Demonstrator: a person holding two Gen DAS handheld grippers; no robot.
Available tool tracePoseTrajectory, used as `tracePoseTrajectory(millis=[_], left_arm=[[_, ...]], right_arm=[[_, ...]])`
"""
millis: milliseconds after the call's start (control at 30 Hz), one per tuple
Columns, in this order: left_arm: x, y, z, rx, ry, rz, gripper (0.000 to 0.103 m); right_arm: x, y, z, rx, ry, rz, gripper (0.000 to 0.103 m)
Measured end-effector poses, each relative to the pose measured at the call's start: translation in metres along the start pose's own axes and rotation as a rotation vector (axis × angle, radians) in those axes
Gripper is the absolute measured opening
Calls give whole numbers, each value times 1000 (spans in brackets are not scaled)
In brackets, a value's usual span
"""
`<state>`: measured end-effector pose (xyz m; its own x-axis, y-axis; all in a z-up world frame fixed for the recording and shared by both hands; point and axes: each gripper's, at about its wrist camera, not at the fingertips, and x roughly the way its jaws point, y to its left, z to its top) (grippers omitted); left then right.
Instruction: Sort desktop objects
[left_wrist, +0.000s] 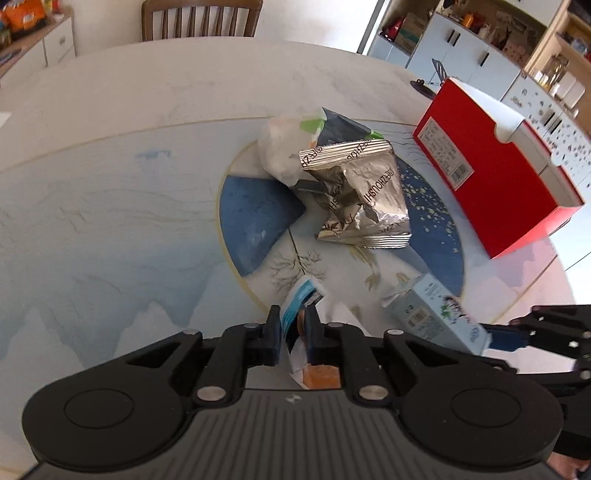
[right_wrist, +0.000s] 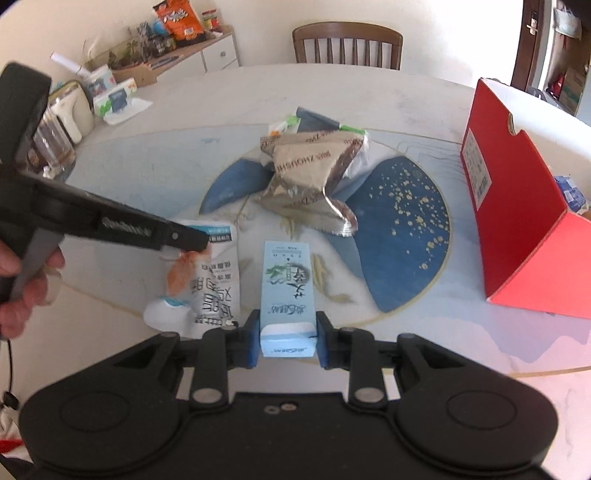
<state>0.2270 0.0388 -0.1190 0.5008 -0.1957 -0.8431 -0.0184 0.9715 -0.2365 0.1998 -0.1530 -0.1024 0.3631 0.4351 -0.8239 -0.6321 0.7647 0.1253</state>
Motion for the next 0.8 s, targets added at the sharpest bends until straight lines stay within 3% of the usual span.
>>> tracePoseTrajectory(millis=[33,100,133,167,300,567,700,800], left_arm=[[-2,1,-1,-7,-5,-8,19],[-4,2,-2,-16,-4,-26,44],[-7,2,-2,-18,-9,-31,68],[-10,2,-3,-15,-23,-31,84],[-13,-2,-4,9,-5,-61,86],[-3,-14,-17,34,23,-16,86],[-3,-25,-21,73,18,-14,86],[-2,-36,-25,102,11,-8,86]], right_arm=[[0,0,-2,-7,-1,-3,28],[0,1,-4,-22,-2,-8,28],[0,2,-4,-30,-2,-10,28],[0,2,-5,-41,-3,-14,29],[0,3,-5,-73,-6,-13,32],[6,-4,2,-124,-14,13,47],[11,-3,4,-201,-10,31,43],[13,-6,4,-230,9,62,29]])
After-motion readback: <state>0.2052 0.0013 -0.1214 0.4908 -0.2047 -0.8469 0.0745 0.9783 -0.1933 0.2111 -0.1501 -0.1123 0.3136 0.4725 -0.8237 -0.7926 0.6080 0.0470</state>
